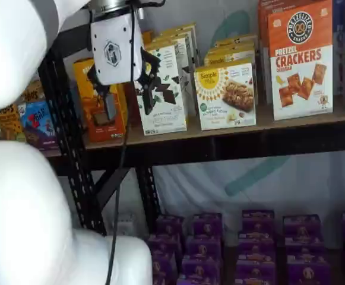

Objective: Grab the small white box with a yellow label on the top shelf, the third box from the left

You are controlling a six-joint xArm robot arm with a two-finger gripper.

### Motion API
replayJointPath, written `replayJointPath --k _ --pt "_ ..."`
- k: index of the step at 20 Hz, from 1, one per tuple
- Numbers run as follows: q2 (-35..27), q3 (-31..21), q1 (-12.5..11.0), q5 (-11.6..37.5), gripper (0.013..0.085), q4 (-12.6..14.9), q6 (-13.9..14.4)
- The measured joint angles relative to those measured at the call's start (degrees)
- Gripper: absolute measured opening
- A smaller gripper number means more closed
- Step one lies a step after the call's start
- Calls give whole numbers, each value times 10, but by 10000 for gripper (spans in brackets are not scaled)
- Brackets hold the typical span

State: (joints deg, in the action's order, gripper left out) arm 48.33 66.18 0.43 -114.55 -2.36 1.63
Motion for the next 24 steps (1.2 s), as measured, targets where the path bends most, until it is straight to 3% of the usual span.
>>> replayJointPath --k 1,3,5,11,15,18,24 --pt "0 0 -5 0 850 -6 -3" --pt "1 -2 -40 0 850 -45 -20" --pt "1 -2 -41 1 850 -49 -21" --pt "0 -9 5 21 850 6 1" --pt "-2 -21 15 54 850 43 -1" --pt "-10 -28 -10 87 850 55 -26" --pt "-56 -20 -99 178 850 51 -106"
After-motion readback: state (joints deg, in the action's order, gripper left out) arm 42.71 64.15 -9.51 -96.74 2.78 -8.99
